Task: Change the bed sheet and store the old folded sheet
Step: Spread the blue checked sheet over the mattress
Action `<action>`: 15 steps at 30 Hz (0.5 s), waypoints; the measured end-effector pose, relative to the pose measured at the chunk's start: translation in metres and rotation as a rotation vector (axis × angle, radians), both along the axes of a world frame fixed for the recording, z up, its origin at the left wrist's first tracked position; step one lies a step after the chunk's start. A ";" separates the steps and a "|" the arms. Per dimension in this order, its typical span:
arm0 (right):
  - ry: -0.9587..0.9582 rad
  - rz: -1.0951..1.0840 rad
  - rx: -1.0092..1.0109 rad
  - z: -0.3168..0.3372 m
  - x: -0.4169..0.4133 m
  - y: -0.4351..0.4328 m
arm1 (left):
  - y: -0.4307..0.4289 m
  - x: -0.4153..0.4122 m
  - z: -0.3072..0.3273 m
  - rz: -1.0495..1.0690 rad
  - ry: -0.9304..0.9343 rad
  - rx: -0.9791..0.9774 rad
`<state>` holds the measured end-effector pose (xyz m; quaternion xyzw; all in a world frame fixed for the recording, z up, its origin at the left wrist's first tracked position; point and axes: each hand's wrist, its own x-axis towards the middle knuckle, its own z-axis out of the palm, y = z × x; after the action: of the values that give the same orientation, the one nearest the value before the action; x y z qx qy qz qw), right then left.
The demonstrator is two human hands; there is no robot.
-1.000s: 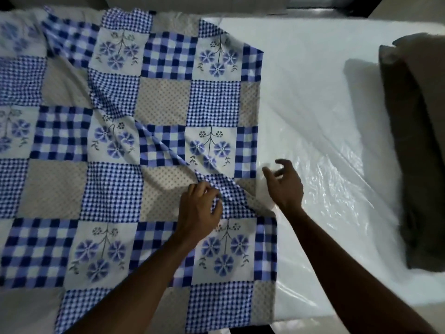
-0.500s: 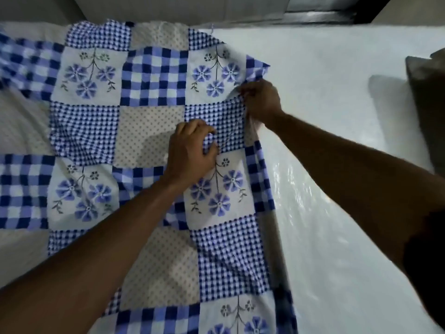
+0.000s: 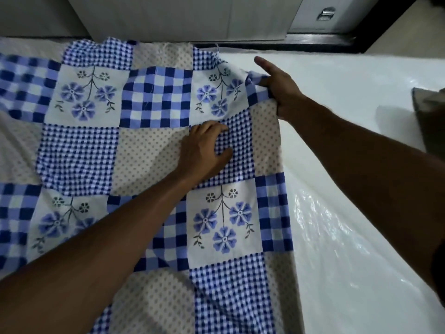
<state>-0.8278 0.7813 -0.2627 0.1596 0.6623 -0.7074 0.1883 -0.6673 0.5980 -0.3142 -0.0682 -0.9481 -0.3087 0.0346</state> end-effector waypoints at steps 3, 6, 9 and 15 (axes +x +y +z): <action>0.116 0.026 0.035 0.026 -0.020 0.003 | 0.002 -0.009 0.006 -0.019 -0.054 0.037; 0.254 0.005 0.142 0.041 -0.054 0.008 | 0.004 -0.028 0.016 -0.060 -0.016 0.070; 0.314 0.019 0.276 0.026 -0.067 0.016 | 0.007 -0.044 0.016 -0.107 -0.091 0.033; 0.171 0.033 0.432 -0.020 -0.054 0.019 | 0.010 -0.046 -0.001 -0.133 -0.026 -0.046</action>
<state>-0.8821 0.8006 -0.2831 0.1249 0.8146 -0.5567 0.1047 -0.7130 0.6082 -0.3154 -0.1277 -0.9486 -0.2895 0.0000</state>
